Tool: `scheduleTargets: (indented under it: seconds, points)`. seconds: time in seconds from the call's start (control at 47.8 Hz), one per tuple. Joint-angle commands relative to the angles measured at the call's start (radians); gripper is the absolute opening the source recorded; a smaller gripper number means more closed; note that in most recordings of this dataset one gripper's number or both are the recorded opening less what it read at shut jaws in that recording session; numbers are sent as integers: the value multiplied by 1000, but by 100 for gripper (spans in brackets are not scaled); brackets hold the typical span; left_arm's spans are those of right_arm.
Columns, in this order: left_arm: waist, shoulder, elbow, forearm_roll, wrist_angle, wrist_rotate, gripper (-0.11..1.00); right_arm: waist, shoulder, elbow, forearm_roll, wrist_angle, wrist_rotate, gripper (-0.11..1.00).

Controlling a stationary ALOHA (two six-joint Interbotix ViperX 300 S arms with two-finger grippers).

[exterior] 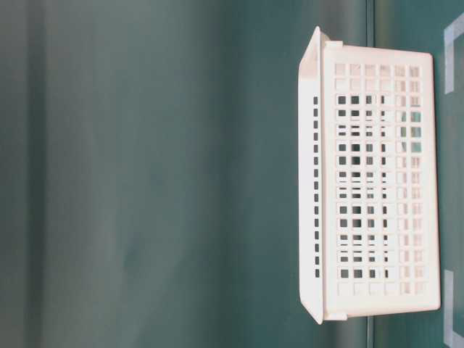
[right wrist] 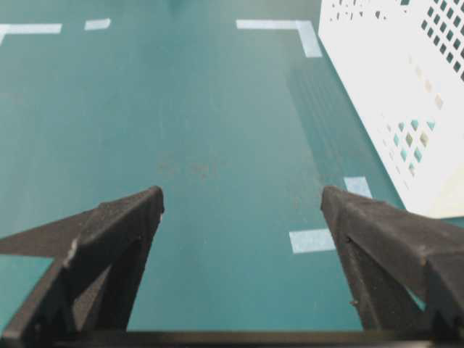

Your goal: Put the tape in the middle into the white basket.

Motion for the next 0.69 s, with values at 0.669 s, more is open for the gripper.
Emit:
scheduleTargets:
  seconds: [0.669]
  points:
    - [3,9,-12,-2,-6,0,37,46,17,2,-3,0,2,100]
